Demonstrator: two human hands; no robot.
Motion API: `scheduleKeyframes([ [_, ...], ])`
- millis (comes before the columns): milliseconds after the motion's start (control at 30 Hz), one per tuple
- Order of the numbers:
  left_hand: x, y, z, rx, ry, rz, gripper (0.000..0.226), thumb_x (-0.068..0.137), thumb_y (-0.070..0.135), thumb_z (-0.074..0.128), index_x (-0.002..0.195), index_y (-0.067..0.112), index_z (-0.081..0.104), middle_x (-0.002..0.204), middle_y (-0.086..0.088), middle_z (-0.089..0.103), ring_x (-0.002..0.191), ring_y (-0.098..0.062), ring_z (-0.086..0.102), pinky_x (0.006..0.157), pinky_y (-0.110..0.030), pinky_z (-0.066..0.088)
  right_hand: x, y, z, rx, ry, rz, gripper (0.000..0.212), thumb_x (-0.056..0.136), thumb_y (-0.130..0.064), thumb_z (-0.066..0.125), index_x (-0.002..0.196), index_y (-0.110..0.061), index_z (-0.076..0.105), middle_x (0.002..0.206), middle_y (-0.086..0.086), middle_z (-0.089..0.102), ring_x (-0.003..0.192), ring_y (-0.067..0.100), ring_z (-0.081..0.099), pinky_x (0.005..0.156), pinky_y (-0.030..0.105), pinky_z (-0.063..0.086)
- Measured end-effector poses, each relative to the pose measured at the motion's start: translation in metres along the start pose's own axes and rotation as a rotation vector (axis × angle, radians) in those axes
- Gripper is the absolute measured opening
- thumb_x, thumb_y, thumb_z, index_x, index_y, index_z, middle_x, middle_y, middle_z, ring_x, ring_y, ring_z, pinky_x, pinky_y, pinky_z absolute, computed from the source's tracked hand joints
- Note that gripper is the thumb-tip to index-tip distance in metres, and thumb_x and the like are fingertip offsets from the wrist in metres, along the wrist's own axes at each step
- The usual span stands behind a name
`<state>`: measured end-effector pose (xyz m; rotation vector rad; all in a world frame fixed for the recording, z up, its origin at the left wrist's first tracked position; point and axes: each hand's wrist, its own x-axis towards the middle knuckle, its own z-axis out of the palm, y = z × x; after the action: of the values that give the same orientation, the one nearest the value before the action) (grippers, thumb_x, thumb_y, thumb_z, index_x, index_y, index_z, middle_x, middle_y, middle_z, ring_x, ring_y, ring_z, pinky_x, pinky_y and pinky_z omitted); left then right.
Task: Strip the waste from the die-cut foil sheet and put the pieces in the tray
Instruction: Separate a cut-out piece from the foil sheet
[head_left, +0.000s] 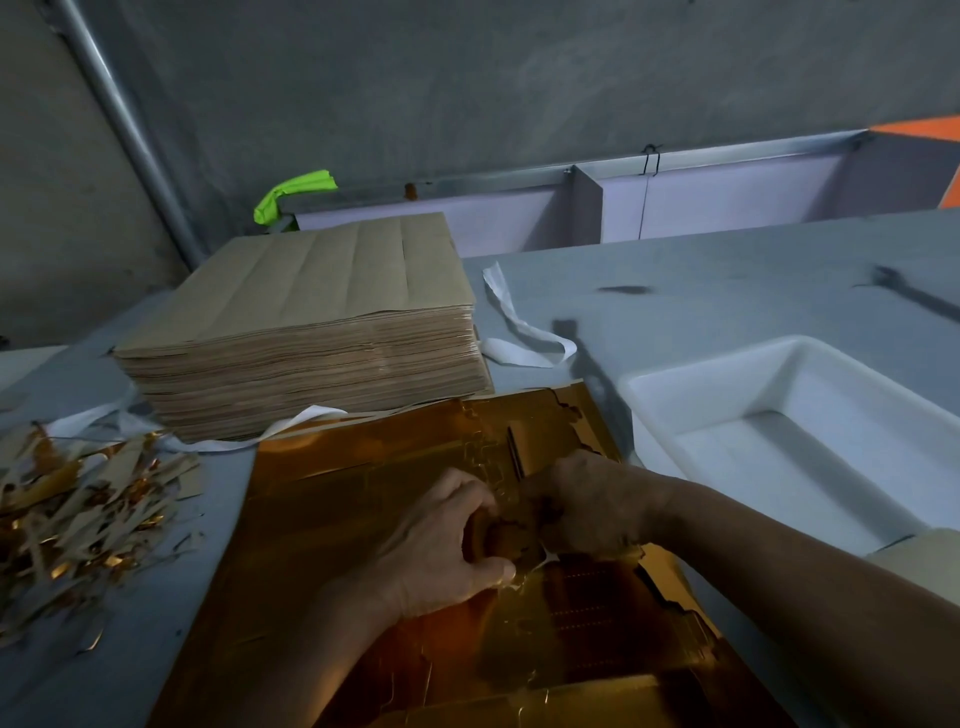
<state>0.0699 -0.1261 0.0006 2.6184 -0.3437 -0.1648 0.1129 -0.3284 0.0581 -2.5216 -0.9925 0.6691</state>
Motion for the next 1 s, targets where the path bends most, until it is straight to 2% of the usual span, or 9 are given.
scheduleKeyframes([
  [100, -0.002, 0.001, -0.001, 0.023, 0.001, 0.008, 0.040, 0.074, 0.062, 0.067, 0.103, 0.048, 0.044, 0.123, 0.032, 0.025, 0.115, 0.002, 0.034, 0.078, -0.013, 0.029, 0.000, 0.000, -0.001, -0.001, -0.004, 0.016, 0.014, 0.094, -0.018, 0.061, 0.108, -0.020, 0.061, 0.091, -0.007, 0.057, 0.085, 0.007, 0.055, 0.069, 0.019, 0.040],
  [200, -0.002, 0.002, -0.002, 0.015, 0.024, 0.023, 0.040, 0.074, 0.060, 0.068, 0.104, 0.047, 0.043, 0.126, 0.031, 0.026, 0.117, 0.002, 0.033, 0.082, -0.015, 0.030, 0.000, 0.001, -0.001, 0.000, -0.001, 0.027, 0.009, 0.095, -0.019, 0.060, 0.103, -0.022, 0.059, 0.090, -0.008, 0.056, 0.086, 0.009, 0.054, 0.068, 0.019, 0.039],
  [333, -0.004, 0.005, -0.006, -0.034, 0.066, 0.033, 0.036, 0.078, 0.058, 0.065, 0.106, 0.046, 0.045, 0.122, 0.028, 0.030, 0.112, 0.006, 0.035, 0.079, -0.012, 0.031, 0.001, 0.001, 0.000, -0.031, -0.009, 0.027, 0.008, 0.096, -0.024, 0.059, 0.093, -0.029, 0.053, 0.086, -0.010, 0.053, 0.085, 0.008, 0.053, 0.068, 0.020, 0.038],
  [433, -0.002, 0.008, -0.008, -0.082, 0.143, -0.002, 0.024, 0.089, 0.038, 0.064, 0.096, 0.051, 0.045, 0.113, 0.033, 0.033, 0.107, 0.003, 0.042, 0.074, -0.013, 0.038, 0.001, 0.002, -0.001, -0.022, -0.012, 0.035, 0.003, 0.096, -0.024, 0.059, 0.097, -0.023, 0.057, 0.090, -0.005, 0.058, 0.090, 0.013, 0.057, 0.072, 0.022, 0.042],
  [533, 0.004, 0.011, -0.012, -0.108, 0.252, -0.052, 0.037, 0.093, 0.016, 0.061, 0.091, 0.050, 0.046, 0.110, 0.028, 0.043, 0.104, 0.006, 0.048, 0.071, -0.010, 0.043, 0.002, 0.003, -0.001, -0.017, -0.014, 0.048, 0.015, 0.095, -0.022, 0.059, 0.108, -0.016, 0.061, 0.098, 0.000, 0.062, 0.095, 0.016, 0.061, 0.077, 0.024, 0.047],
  [633, 0.009, 0.014, -0.018, -0.150, 0.296, -0.108, 0.041, 0.091, 0.004, 0.060, 0.096, 0.044, 0.052, 0.106, 0.021, 0.052, 0.097, 0.005, 0.054, 0.071, -0.012, 0.045, 0.001, 0.003, -0.002, 0.007, -0.003, 0.037, 0.012, 0.094, -0.022, 0.060, 0.106, -0.018, 0.061, 0.091, -0.006, 0.059, 0.089, 0.012, 0.059, 0.072, 0.021, 0.044],
  [833, 0.012, 0.018, -0.036, -0.447, 0.314, -0.220, 0.038, 0.090, -0.005, 0.053, 0.095, 0.031, 0.061, 0.094, 0.003, 0.061, 0.087, -0.009, 0.059, 0.071, -0.022, 0.044, -0.002, 0.002, -0.004, 0.056, -0.044, 0.026, 0.018, 0.094, -0.022, 0.061, 0.112, -0.017, 0.063, 0.105, 0.001, 0.065, 0.097, 0.015, 0.062, 0.083, 0.027, 0.051],
  [933, 0.010, 0.020, -0.048, -0.612, 0.359, -0.242, 0.037, 0.086, -0.010, 0.053, 0.094, 0.023, 0.065, 0.089, -0.002, 0.063, 0.083, -0.012, 0.060, 0.070, -0.023, 0.044, -0.002, -0.003, -0.004, 0.148, 0.013, -0.021, 0.009, 0.097, -0.028, 0.056, 0.105, -0.029, 0.059, 0.090, -0.008, 0.061, 0.081, 0.008, 0.059, 0.071, 0.024, 0.046],
  [1000, 0.009, 0.023, -0.053, -0.651, 0.382, -0.227, 0.037, 0.084, -0.012, 0.053, 0.092, 0.022, 0.067, 0.085, -0.002, 0.063, 0.081, -0.013, 0.060, 0.070, -0.023, 0.046, -0.001, -0.006, -0.004, 0.201, 0.099, -0.046, 0.010, 0.097, -0.036, 0.049, 0.101, -0.033, 0.058, 0.084, -0.010, 0.059, 0.077, 0.007, 0.058, 0.070, 0.026, 0.044],
])
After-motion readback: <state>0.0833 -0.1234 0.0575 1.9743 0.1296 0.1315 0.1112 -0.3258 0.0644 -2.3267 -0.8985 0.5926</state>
